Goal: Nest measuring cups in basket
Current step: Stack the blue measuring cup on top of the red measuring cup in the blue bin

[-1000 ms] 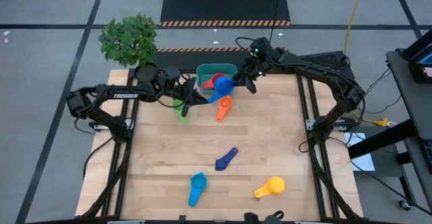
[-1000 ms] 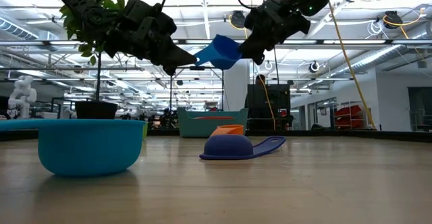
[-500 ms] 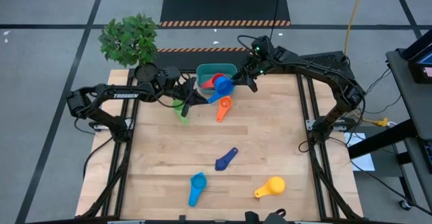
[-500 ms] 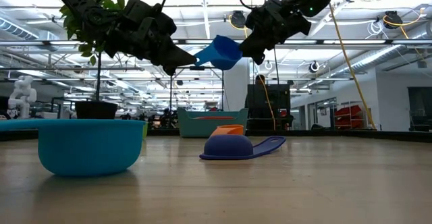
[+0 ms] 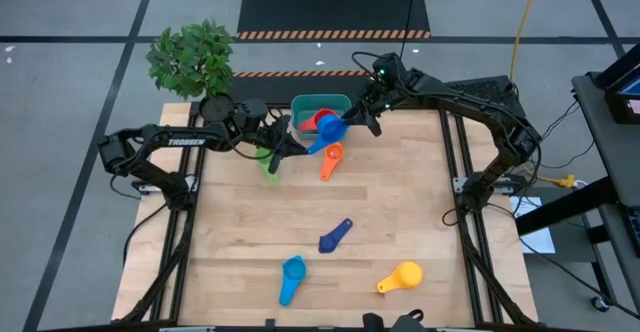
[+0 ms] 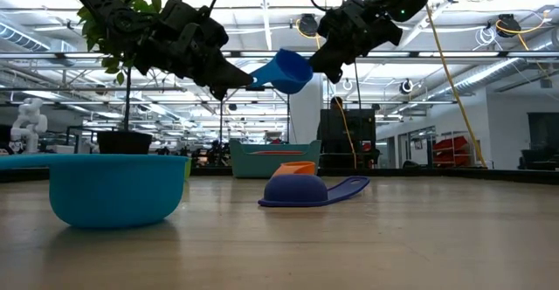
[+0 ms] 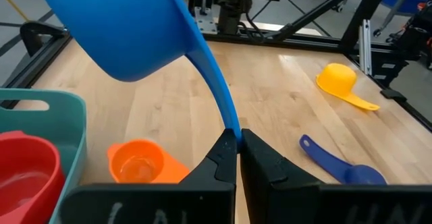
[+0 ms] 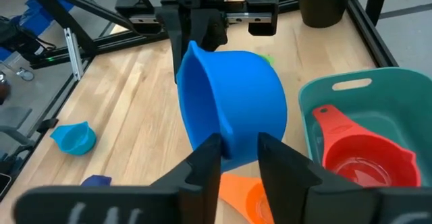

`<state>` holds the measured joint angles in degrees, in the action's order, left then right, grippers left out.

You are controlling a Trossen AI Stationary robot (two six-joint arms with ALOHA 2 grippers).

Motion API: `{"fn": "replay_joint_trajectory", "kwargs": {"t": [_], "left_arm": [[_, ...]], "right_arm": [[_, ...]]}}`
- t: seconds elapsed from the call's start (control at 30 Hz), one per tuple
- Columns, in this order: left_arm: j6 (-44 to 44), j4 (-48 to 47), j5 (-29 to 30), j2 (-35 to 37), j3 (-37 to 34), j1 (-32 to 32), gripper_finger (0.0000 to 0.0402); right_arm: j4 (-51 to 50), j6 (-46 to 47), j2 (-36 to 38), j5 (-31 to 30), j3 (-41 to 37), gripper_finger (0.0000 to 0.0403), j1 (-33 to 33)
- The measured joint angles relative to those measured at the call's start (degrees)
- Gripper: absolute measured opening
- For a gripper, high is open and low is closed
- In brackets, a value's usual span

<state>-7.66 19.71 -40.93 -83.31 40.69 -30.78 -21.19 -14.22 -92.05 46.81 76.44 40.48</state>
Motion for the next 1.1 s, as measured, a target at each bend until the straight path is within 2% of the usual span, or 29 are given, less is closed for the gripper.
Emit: {"fn": "replay_joint_trajectory", "kwargs": {"t": [0.2,0.3,0.37,0.47,0.67,0.8,0.93,1.0,1.1], "left_arm": [[-0.13,-0.02,0.03,0.0,0.0,0.0,0.0005],[-0.54,0.08,0.69,0.0,0.0,-0.05,0.0009],[-0.16,0.62,3.17,0.0,-0.02,0.3,0.0024],[-0.18,1.83,6.79,0.12,-0.02,0.92,0.0077],[0.28,1.68,19.08,0.3,-0.02,1.16,0.02],[-0.86,1.79,22.95,2.58,0.0,0.37,0.0244],[-1.37,1.6,23.45,6.65,0.0,-0.75,0.0255],[-1.72,1.39,24.47,8.59,0.02,-1.17,0.0255],[-2.85,-0.03,26.17,11.42,0.02,-1.51,0.0246]], "right_arm": [[0.36,-0.1,0.0,0.08,0.0,0.0015,-0.01],[1.28,-0.15,0.0,0.3,0.0,0.0008,0.01],[1.85,-0.15,0.0,0.1,0.0,0.0008,0.04],[2.38,-0.15,0.0,0.11,0.0,0.0003,0.18],[2.52,0.7,0.0,-0.29,0.0,0.0001,1.67],[2.59,2.82,0.0,-0.6,0.0,0.0,3.37],[3.19,4.8,0.0,-1.15,0.0,0.0,4.55],[3.74,5.98,0.0,-3.49,0.0,0.0,4.61],[8.34,9.91,-0.91,-4.47,-0.74,0.0,4.59]]}}
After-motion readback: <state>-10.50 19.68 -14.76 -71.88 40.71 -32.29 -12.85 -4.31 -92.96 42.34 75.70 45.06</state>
